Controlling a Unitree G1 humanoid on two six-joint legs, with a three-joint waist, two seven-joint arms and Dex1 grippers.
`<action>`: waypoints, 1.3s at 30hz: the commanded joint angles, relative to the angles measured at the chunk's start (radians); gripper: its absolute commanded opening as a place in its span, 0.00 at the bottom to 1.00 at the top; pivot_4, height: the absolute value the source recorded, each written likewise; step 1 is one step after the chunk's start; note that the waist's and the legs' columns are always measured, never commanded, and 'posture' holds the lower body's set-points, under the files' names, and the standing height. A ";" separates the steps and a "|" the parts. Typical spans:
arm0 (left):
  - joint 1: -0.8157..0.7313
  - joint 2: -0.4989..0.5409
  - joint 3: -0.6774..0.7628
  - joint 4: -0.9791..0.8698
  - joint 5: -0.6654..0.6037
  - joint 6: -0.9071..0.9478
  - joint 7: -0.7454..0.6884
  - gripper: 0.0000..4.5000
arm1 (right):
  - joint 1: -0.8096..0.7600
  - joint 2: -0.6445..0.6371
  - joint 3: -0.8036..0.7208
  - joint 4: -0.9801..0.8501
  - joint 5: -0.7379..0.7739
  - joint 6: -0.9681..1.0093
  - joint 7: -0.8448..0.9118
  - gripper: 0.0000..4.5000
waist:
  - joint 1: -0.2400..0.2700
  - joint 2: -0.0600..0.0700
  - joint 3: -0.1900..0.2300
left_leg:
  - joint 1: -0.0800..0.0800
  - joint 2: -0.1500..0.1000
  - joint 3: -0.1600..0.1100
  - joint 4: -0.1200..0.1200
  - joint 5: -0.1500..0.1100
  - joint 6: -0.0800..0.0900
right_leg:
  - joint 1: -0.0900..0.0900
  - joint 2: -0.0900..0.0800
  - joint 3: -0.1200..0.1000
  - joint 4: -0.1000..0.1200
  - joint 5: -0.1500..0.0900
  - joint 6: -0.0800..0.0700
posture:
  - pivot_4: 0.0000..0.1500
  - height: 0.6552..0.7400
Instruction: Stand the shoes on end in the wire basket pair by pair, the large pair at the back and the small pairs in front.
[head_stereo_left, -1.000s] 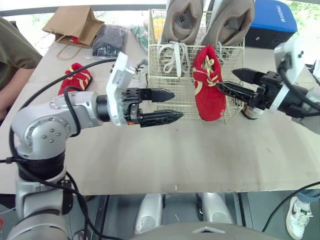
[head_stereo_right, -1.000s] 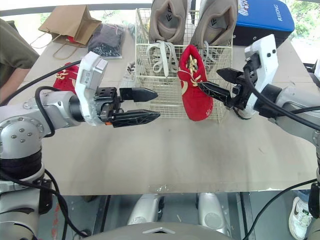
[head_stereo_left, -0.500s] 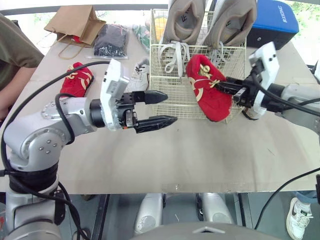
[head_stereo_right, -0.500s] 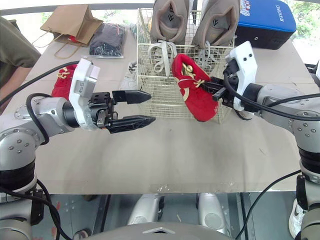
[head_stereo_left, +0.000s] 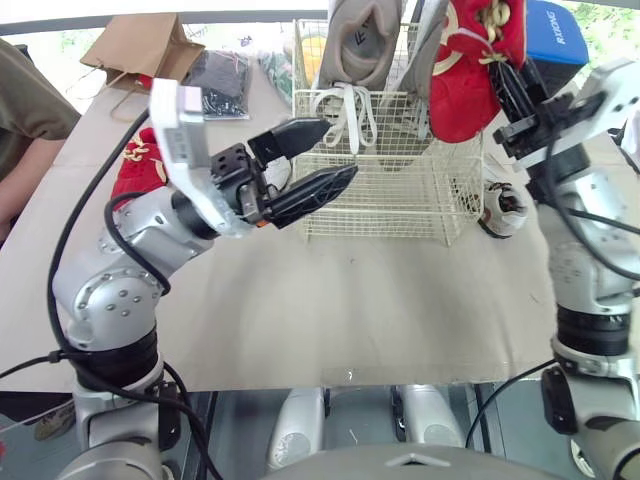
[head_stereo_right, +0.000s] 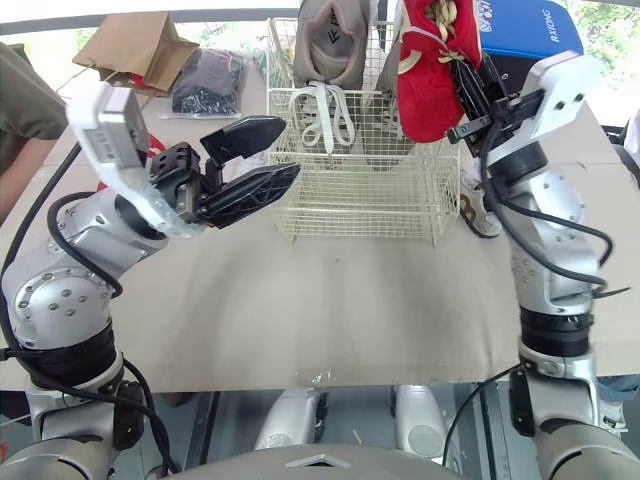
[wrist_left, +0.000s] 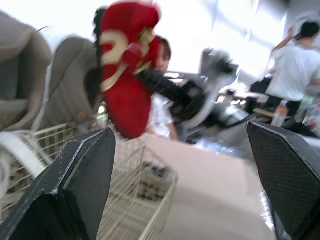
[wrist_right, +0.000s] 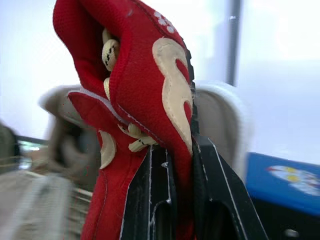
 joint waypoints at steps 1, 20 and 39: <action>0.037 0.034 0.033 -0.052 -0.034 -0.014 -0.028 1.00 | -0.037 0.013 -0.012 0.098 -0.094 -0.181 0.037 0.00 | 0.003 0.000 0.000 | 0.000 0.000 0.000 0.000 0.000 0.000 | 0.000 0.000 0.000 -0.001 0.000 0.000 | 1.00 1.00; 0.157 0.150 0.133 -0.039 -0.046 -0.034 -0.042 1.00 | 0.090 0.068 -0.012 0.268 -0.048 -0.295 0.220 0.48 | 0.003 0.001 0.001 | 0.013 0.000 0.002 -0.005 -0.002 0.003 | 0.010 0.000 0.003 -0.001 0.000 0.000 | 1.00 1.00; 0.136 0.117 0.126 0.205 0.115 -0.046 0.127 1.00 | 0.267 -0.307 -0.051 -0.359 -0.012 0.235 0.237 0.70 | 0.011 0.003 0.002 | 0.013 0.000 0.002 -0.006 -0.003 0.004 | 0.009 0.000 0.003 -0.001 0.000 0.000 | 1.00 1.00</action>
